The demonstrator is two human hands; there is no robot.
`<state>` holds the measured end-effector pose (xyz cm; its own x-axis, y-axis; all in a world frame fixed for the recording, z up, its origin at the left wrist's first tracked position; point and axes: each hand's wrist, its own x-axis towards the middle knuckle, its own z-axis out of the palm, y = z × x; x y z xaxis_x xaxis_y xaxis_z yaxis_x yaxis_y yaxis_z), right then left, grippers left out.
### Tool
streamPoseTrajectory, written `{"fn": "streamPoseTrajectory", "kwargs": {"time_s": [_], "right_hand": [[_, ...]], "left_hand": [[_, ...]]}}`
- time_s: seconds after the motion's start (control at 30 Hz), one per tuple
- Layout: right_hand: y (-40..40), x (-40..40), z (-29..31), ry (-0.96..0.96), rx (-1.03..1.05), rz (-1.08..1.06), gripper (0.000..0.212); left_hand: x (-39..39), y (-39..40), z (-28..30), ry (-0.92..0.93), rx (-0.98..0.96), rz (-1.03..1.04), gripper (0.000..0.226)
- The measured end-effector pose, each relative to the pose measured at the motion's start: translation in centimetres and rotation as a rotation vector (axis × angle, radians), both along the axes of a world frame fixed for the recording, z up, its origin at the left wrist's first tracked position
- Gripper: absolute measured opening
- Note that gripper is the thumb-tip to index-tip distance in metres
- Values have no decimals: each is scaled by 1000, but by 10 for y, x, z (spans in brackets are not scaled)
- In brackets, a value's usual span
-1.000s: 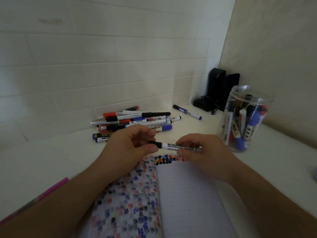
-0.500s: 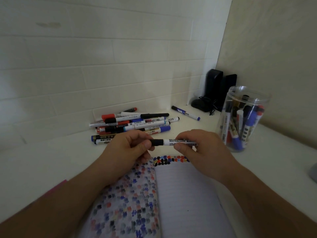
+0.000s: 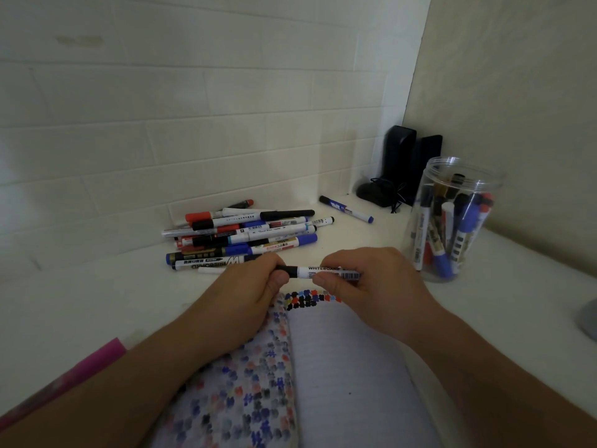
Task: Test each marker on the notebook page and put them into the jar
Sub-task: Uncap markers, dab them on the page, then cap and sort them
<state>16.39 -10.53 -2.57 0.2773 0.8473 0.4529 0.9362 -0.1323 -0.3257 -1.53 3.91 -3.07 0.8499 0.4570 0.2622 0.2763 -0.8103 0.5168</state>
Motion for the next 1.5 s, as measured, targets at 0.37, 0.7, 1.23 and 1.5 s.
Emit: {"fn": "streamPoseTrajectory", "kwargs": {"time_s": [0.37,0.7,1.23,1.5], "right_hand": [[4,-8,0,135,1,18,54],[-1,-27,23,-418,-49,14,79],[-48,88,130,168,427,-447,47],[-37,98,109,-194,-64,-542,40]], "left_hand": [[2,0,2,6,69,21,14],[6,3,-4,-202,-25,-52,11],[-1,6,-13,-89,19,-190,9],[1,15,-18,-95,79,-129,2]]}}
